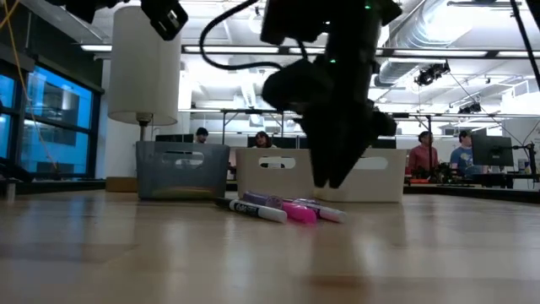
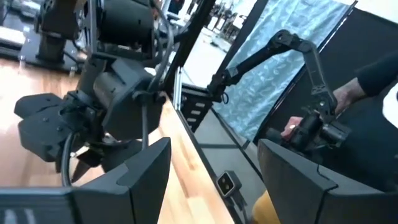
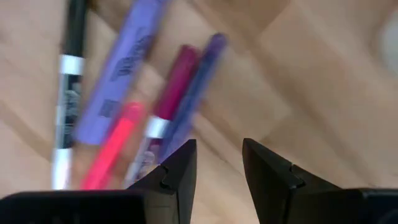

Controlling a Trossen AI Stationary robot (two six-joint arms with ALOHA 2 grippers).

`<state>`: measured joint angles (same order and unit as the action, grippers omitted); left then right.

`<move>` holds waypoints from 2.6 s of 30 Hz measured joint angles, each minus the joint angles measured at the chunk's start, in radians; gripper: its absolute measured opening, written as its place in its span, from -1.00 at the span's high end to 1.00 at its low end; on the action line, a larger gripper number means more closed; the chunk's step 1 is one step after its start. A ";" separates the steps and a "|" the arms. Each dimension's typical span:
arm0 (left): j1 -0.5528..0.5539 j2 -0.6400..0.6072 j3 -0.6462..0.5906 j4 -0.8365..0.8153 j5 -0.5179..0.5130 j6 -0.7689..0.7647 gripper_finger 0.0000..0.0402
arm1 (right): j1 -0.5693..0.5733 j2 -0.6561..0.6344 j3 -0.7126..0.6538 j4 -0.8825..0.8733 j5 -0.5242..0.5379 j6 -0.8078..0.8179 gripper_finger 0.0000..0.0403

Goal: Pick & Place Markers
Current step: Put the purple pen into the black bin

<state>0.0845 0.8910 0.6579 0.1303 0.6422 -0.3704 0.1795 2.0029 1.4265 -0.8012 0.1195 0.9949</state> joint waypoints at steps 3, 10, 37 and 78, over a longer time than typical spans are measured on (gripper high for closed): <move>0.000 0.000 0.000 -0.018 0.007 0.000 -0.19 | 0.001 0.023 0.023 0.010 -0.010 0.000 0.41; 0.000 0.001 0.000 -0.029 0.008 0.000 -0.19 | -0.005 0.031 0.032 0.016 -0.009 0.012 0.41; 0.000 0.001 0.000 -0.029 0.029 -0.002 -0.19 | 0.004 0.066 0.031 -0.048 -0.018 -0.050 0.41; 0.000 0.019 0.002 -0.027 -0.166 -0.029 -0.19 | 0.059 0.022 0.027 -0.118 -0.029 -0.098 0.86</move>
<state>0.0849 0.9096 0.6598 0.1035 0.4759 -0.3992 0.2390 2.0250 1.4540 -0.9187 0.0908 0.8970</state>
